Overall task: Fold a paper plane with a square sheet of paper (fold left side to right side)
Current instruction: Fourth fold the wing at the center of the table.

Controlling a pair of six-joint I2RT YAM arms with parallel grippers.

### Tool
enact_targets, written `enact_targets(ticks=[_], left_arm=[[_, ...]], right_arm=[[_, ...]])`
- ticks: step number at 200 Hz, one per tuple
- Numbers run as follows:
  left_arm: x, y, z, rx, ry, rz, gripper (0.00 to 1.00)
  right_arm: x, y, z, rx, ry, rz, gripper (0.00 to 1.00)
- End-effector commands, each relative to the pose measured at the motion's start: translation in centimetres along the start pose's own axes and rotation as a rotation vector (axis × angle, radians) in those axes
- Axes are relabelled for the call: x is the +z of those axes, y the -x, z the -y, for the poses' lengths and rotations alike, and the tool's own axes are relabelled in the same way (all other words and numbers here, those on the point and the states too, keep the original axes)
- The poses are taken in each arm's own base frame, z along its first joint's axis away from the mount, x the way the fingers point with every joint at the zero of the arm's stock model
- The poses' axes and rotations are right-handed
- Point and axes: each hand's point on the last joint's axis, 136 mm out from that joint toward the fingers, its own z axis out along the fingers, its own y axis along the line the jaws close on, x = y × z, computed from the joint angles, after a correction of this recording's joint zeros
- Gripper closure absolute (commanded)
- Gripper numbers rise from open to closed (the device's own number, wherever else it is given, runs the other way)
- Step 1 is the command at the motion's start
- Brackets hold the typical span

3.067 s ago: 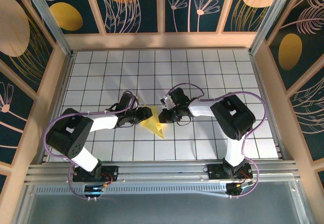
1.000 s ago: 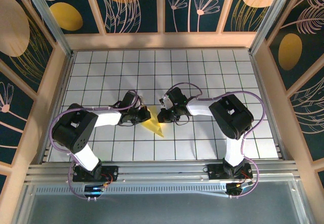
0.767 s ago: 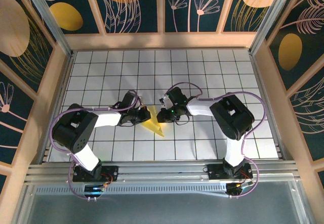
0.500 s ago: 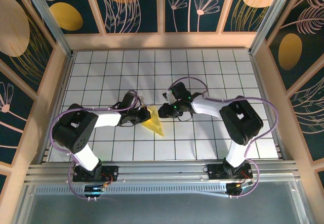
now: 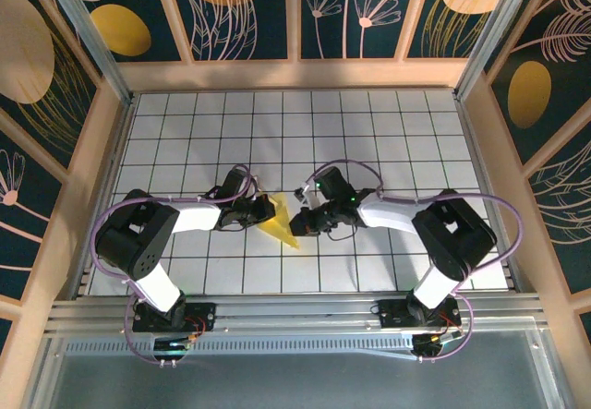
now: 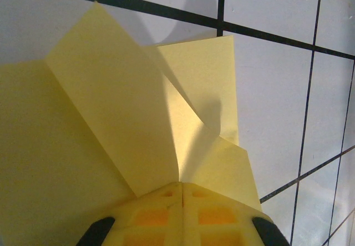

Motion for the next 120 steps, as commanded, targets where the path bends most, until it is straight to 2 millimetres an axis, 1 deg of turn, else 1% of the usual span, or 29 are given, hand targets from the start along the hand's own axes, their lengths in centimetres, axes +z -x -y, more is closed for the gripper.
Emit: enact_targets(ticks=[1, 52, 120], left_arm=[[0.4, -1.6, -3.0, -0.024, 0.111, -0.036, 0.98], [0.4, -1.5, -2.9, -0.020, 0.109, -0.035, 0.98], [0.4, -1.5, -2.9, -0.022, 0.110, -0.036, 0.98]], right_arm=[[1.0, -0.2, 0.0, 0.007, 0.032, -0.013, 1.00], [2.0, -1.0, 1.4, 0.039, 0.013, -0.036, 1.00], [2.7, -2.3, 2.3, 0.065, 0.006, -0.064, 1.00]])
